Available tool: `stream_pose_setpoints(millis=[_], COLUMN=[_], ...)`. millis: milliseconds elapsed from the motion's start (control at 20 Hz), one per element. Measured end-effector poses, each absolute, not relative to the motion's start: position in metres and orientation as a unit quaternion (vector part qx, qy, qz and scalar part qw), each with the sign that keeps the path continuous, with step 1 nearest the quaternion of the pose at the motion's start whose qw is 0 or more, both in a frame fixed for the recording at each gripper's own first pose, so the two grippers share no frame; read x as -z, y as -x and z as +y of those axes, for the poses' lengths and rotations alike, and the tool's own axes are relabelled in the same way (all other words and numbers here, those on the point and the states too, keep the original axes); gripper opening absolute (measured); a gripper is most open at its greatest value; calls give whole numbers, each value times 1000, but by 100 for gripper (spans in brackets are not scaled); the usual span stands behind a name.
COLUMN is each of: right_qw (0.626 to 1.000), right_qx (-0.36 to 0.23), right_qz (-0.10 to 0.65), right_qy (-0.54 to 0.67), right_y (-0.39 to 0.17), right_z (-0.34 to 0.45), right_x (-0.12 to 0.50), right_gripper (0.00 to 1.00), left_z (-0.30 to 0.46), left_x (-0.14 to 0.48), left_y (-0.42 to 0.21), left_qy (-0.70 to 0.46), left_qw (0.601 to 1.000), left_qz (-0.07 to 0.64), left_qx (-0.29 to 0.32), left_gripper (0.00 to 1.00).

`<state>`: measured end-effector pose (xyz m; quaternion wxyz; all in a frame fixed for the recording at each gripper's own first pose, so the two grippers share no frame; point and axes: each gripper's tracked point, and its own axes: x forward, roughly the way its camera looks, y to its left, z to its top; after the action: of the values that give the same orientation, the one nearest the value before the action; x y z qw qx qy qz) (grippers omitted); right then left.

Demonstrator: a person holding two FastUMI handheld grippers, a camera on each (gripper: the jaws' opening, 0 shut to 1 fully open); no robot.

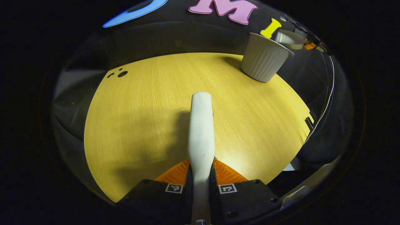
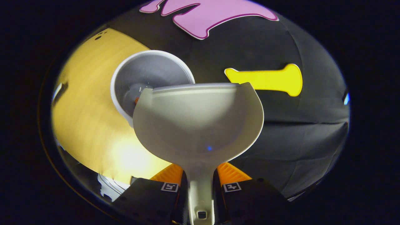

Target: Pick up the small broom and dustpan from the desktop, sweep the trash into the dustpan with the broom, and then empty the trash into the garbage bin.

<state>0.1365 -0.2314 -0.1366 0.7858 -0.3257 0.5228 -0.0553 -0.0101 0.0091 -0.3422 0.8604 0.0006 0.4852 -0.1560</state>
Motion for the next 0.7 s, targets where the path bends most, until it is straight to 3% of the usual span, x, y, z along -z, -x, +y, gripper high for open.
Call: stream_pose_setpoints(millis=[300,700], right_qw=[853,869], right_qx=[38,-14], right_qz=[473,484], right_qy=[218,100], right_y=[-77,31], right_z=[-185,-75], right_x=[128,210], right_gripper=[36,36], left_z=[12,14], left_x=[338,333], left_y=[5,6], left_qy=[-10,-17], left_qw=[862,865], left_qz=[481,478], left_qx=[159,155], left_gripper=[27,27])
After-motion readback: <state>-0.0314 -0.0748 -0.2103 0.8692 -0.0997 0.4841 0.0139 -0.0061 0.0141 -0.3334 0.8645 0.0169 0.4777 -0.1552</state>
